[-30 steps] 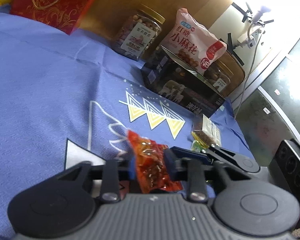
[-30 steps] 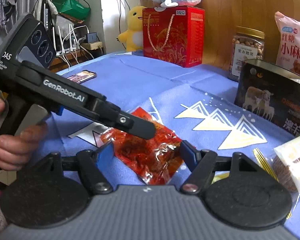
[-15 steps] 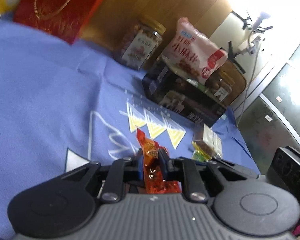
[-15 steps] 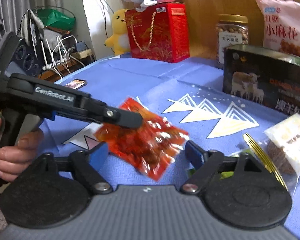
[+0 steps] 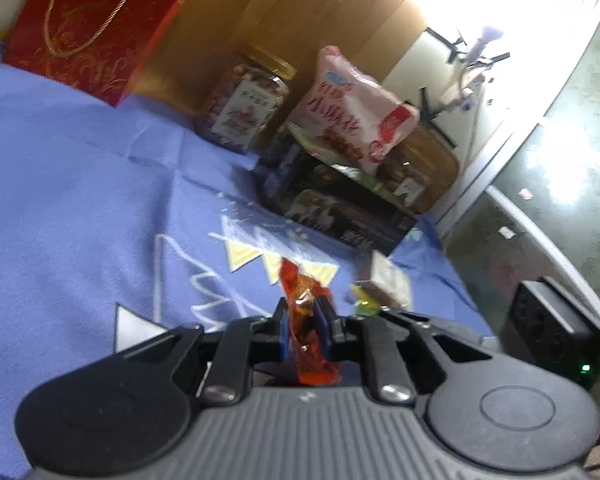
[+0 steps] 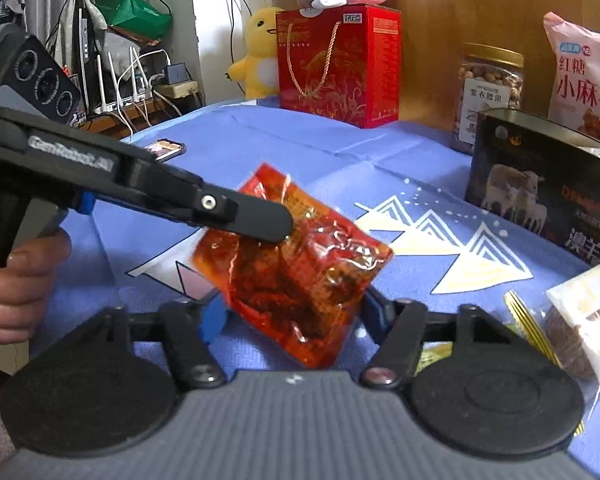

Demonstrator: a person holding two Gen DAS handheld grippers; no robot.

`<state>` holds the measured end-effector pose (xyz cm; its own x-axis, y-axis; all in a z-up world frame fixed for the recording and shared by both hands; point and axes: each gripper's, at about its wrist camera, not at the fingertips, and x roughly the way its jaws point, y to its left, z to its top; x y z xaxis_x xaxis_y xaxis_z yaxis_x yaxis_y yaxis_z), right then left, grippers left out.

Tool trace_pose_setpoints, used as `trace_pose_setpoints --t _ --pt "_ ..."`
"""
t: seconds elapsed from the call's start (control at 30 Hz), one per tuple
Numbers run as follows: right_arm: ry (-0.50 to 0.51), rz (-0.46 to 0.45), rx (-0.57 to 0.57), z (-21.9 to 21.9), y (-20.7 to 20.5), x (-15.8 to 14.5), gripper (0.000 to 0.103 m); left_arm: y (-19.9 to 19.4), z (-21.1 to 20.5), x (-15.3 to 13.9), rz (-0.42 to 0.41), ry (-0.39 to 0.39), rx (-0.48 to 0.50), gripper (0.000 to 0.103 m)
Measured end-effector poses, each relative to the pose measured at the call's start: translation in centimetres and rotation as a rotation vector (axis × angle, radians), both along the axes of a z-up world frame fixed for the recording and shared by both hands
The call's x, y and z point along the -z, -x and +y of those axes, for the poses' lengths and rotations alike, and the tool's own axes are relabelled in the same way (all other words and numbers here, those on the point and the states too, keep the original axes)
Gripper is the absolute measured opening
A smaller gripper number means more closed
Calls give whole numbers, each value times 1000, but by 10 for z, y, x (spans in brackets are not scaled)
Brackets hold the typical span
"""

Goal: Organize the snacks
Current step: 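Grasp the red spicy snack bag with the left gripper, then carry the red bag into the tin and open the left gripper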

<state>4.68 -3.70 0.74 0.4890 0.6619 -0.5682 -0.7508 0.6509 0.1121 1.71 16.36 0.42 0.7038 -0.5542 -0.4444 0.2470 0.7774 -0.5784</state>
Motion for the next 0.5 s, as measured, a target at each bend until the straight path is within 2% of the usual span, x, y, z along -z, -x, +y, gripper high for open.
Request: trace_pose_setpoints --t 0.33,0.5 --pt "-36 -16 38 -8 0 -6 62 -10 -6 -10 -13 -11 23 14" --pt "-45 -51 84 -21 -9 -16 62 -28 -25 -27 -44 -55 76 14"
